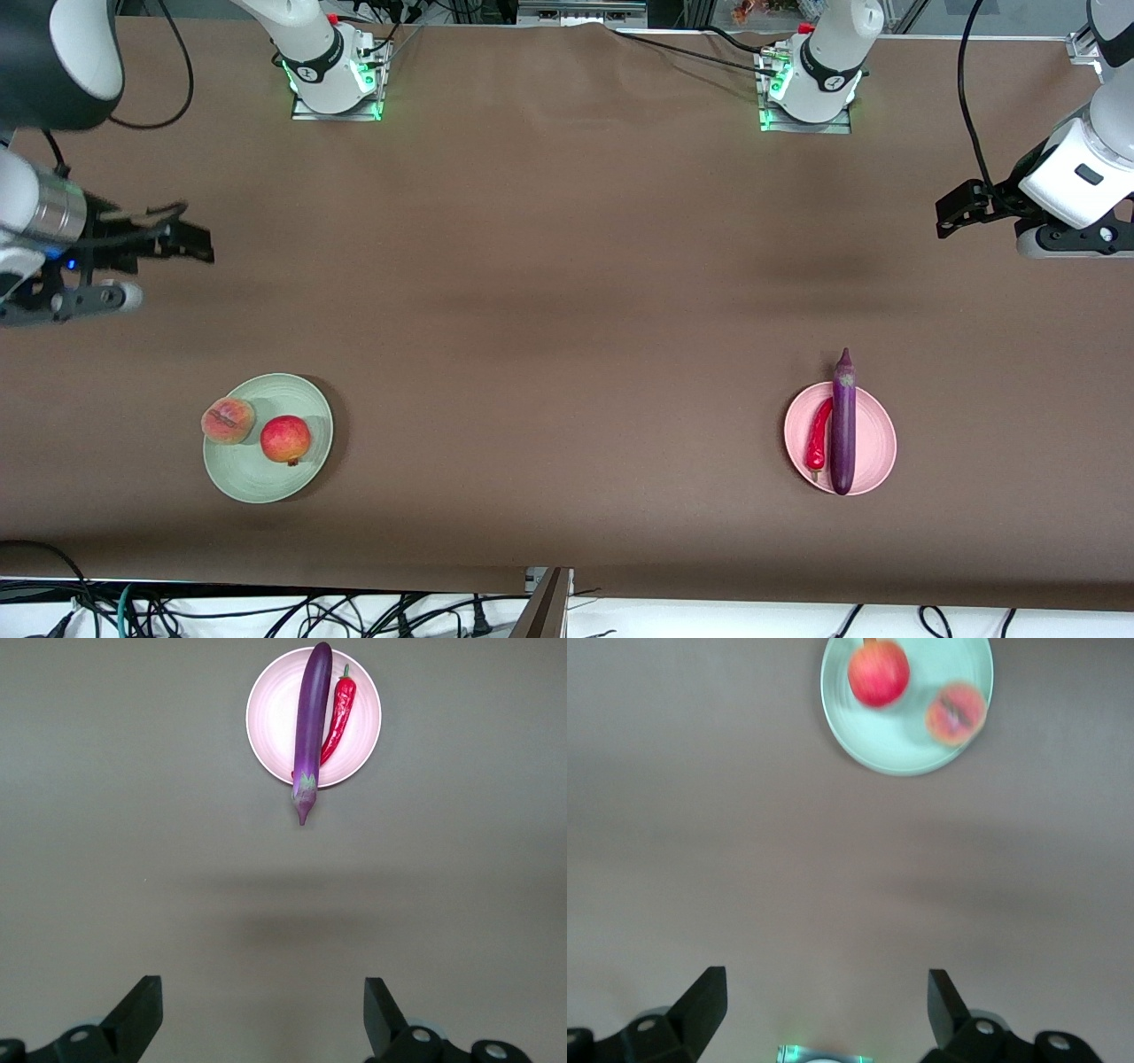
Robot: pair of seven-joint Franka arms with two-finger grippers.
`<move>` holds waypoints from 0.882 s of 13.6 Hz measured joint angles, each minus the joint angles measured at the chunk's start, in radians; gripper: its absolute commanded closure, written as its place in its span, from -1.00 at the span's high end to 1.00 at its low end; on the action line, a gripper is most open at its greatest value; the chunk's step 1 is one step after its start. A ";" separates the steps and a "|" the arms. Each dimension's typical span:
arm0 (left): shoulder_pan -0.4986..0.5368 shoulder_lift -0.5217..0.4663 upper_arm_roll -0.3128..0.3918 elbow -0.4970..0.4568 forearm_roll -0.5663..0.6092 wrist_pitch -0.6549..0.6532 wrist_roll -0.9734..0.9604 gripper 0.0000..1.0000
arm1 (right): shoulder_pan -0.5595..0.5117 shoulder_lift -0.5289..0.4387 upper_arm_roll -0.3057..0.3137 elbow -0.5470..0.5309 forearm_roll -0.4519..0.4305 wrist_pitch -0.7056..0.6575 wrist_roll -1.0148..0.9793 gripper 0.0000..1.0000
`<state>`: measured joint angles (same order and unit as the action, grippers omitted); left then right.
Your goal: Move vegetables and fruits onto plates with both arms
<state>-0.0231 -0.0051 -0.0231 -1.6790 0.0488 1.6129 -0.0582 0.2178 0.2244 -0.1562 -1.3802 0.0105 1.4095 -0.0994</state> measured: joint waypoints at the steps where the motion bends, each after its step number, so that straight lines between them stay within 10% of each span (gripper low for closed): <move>1: 0.000 0.000 0.000 0.000 0.000 0.000 0.000 1.00 | -0.010 -0.039 0.002 -0.043 -0.018 0.006 0.001 1.00; 12: 0.000 0.000 0.000 0.000 0.000 -0.001 0.000 1.00 | -0.074 -0.168 0.058 -0.178 -0.041 0.020 0.053 1.00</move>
<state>-0.0228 -0.0051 -0.0229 -1.6790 0.0488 1.6121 -0.0582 0.1434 0.0568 -0.0986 -1.5584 -0.0308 1.4290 -0.0459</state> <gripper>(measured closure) 0.000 0.000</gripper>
